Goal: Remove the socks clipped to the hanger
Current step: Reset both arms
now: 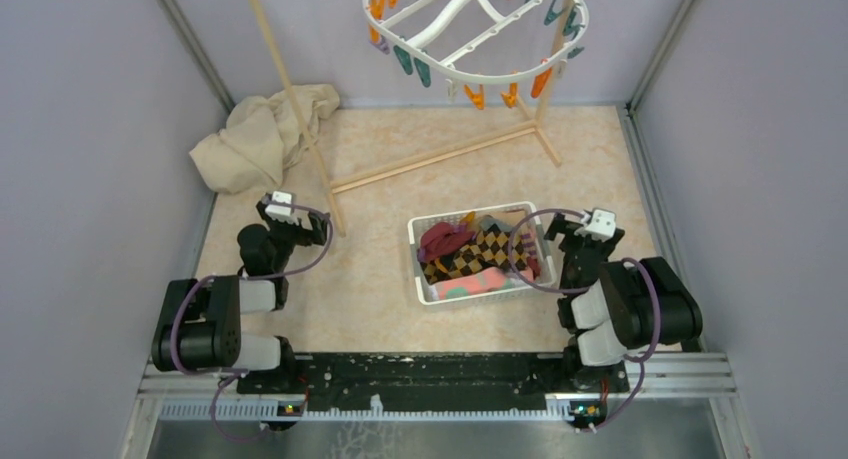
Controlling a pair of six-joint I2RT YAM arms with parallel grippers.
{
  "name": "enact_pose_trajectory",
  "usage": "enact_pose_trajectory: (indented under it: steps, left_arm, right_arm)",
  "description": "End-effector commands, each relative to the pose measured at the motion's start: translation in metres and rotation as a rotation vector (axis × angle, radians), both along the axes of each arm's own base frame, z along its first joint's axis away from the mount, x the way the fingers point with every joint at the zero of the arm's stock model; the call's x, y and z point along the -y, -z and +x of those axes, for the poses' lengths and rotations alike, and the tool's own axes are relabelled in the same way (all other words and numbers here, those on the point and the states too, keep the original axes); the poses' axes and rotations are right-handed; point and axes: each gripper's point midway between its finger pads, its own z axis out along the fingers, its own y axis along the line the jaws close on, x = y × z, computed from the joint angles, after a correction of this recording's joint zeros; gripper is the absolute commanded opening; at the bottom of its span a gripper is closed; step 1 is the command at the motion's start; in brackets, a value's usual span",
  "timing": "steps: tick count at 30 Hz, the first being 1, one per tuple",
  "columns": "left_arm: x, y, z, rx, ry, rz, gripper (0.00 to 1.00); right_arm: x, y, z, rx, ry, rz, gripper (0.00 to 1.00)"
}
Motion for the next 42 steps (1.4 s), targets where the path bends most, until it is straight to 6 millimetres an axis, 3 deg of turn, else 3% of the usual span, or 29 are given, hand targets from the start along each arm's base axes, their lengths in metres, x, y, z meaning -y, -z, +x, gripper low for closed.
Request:
enact_pose_trajectory:
  steps: [1, 6, 11, 20, 22, 26, 37, 40, 42]
  left_arm:
    - [0.004, -0.011, 0.008, 0.034, 0.034, 0.0, 0.99]
    - [-0.001, -0.008, 0.012, 0.065, 0.001, -0.015, 0.99]
    - [0.002, 0.011, 0.019, 0.028, 0.024, 0.0, 0.99]
    - [0.002, 0.009, 0.019, 0.041, 0.023, 0.0, 0.99]
    - [0.002, 0.009, 0.019, 0.041, 0.022, -0.001, 0.99]
    - [0.002, 0.008, 0.019, 0.042, 0.022, 0.0, 0.99]
    - [0.002, 0.009, 0.019, 0.041, 0.022, 0.001, 0.99]
    - [0.002, 0.009, 0.019, 0.042, 0.022, 0.002, 0.99]
    - [0.003, 0.009, 0.019, 0.041, 0.024, 0.002, 0.99]
  right_arm:
    - [0.007, -0.013, 0.013, 0.028, 0.047, 0.051, 0.99]
    - [0.017, -0.014, 0.008, 0.056, 0.051, 0.108, 0.99]
    - [0.018, -0.013, 0.007, 0.056, 0.052, 0.108, 0.99]
    - [0.01, -0.008, 0.022, 0.001, 0.007, 0.081, 0.98]
    - [0.003, -0.007, 0.026, -0.01, -0.036, 0.063, 0.98]
    - [-0.03, -0.005, 0.035, -0.052, -0.219, -0.04, 0.99]
    - [-0.049, -0.005, 0.037, -0.063, -0.339, -0.083, 0.99]
    - [-0.043, -0.006, 0.032, -0.045, -0.309, -0.077, 0.99]
    - [-0.022, -0.011, 0.02, 0.005, -0.181, -0.036, 0.99]
